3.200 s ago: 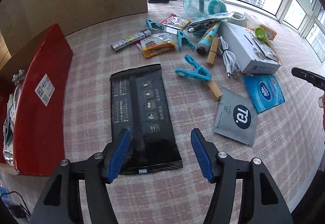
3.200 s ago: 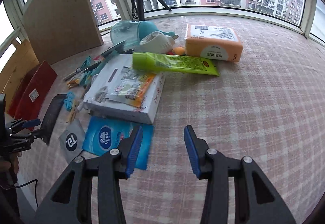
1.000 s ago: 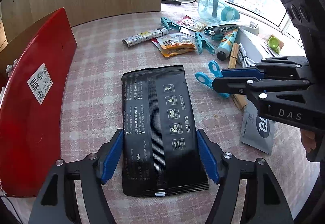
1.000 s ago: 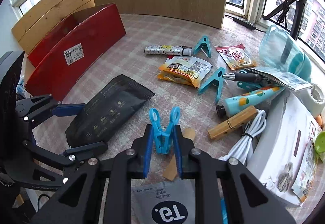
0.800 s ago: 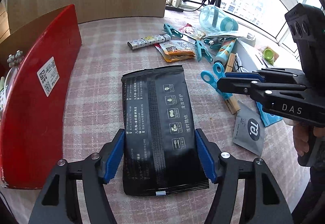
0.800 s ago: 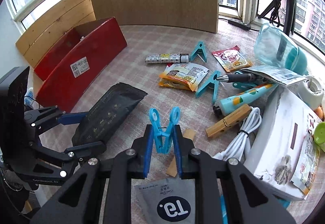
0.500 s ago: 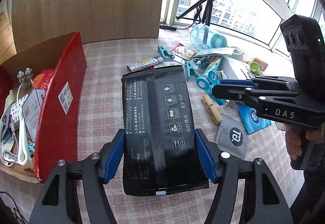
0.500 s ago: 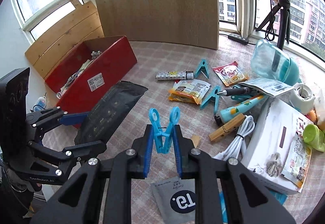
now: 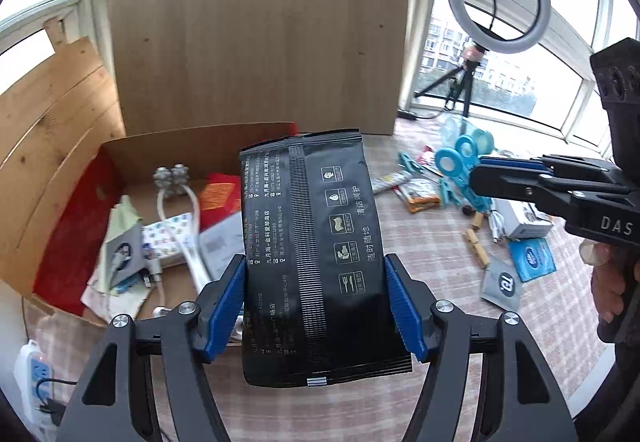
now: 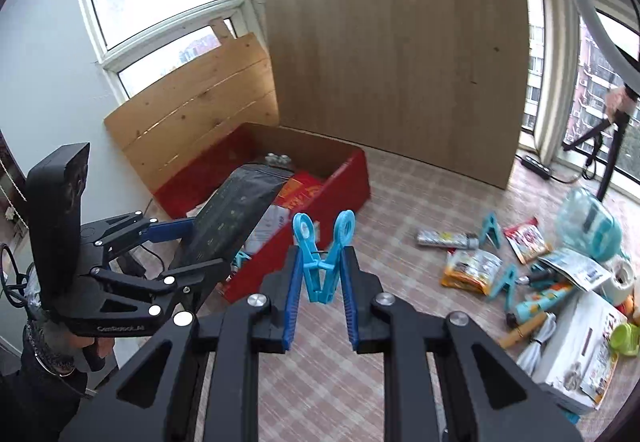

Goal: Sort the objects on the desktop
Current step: 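Carry the black pouch with the left tool while the right tool carries the blue clothespin to the box, then open both tools to drop the black pouch and blue clothespin into the red box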

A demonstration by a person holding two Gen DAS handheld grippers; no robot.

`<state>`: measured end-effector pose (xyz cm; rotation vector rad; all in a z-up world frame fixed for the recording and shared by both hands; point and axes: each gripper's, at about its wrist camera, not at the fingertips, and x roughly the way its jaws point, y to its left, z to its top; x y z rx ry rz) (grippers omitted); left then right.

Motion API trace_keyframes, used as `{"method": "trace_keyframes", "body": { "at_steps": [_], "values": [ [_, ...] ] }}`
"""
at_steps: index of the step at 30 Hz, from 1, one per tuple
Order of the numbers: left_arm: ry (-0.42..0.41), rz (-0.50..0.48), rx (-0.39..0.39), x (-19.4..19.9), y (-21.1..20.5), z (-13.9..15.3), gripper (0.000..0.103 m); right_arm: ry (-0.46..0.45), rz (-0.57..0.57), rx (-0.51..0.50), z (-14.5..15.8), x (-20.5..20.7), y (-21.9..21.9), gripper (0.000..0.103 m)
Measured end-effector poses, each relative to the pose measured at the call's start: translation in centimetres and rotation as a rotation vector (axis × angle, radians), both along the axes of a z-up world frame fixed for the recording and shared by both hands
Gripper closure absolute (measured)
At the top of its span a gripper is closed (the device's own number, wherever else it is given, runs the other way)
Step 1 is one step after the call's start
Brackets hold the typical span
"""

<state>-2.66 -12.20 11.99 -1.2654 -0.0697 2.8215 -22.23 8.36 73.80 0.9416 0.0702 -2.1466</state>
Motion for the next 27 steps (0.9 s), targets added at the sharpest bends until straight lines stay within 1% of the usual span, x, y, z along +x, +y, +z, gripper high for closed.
{"method": "trace_keyframes", "body": {
  "at_steps": [2, 6, 8, 9, 10, 11, 12, 14, 18, 23, 27],
  "values": [
    [0.004, 0.054, -0.016, 0.0, -2.6, 0.3, 0.038, 0.005, 0.029, -0.007, 0.4, 0.2, -2.8, 0.084],
    [0.011, 0.162, -0.047, 0.1, -7.9, 0.8, 0.038, 0.001, 0.076, 0.001, 0.2, 0.4, -8.1, 0.084],
    [-0.01, 0.21, -0.066, -0.5, -9.6, 0.6, 0.036, 0.012, 0.107, 0.024, 0.0, 0.8, -10.5, 0.083],
    [-0.021, 0.234, -0.077, -0.8, -10.3, 0.5, 0.032, 0.017, 0.123, 0.036, -0.1, 1.0, -11.7, 0.077],
    [-0.032, 0.258, -0.087, -1.1, -11.1, 0.3, 0.031, 0.035, 0.106, 0.069, -0.2, 1.2, -12.5, 0.067],
    [-0.04, 0.278, -0.099, -1.3, -11.7, 0.2, 0.031, 0.058, 0.086, 0.083, -0.2, 1.6, -12.7, 0.051],
    [-0.038, 0.292, -0.11, -1.4, -12.1, 0.2, 0.03, 0.081, 0.067, 0.097, -0.2, 1.9, -13.0, 0.043],
    [-0.03, 0.299, -0.108, -1.3, -12.6, 0.1, 0.027, 0.095, 0.055, 0.091, 0.0, 2.3, -12.6, 0.043],
    [-0.016, 0.31, -0.07, -0.2, -12.5, 0.1, 0.027, 0.094, 0.025, 0.082, 0.5, 2.6, -10.7, 0.043],
    [0.009, 0.271, -0.026, 1.2, -10.6, 0.3, 0.027, 0.122, -0.06, 0.088, 1.0, 3.1, -6.1, 0.043],
    [0.016, 0.221, 0.001, 1.8, -8.2, 0.4, 0.027, 0.136, -0.126, 0.086, 1.1, 4.3, -1.0, 0.042]
  ]
}}
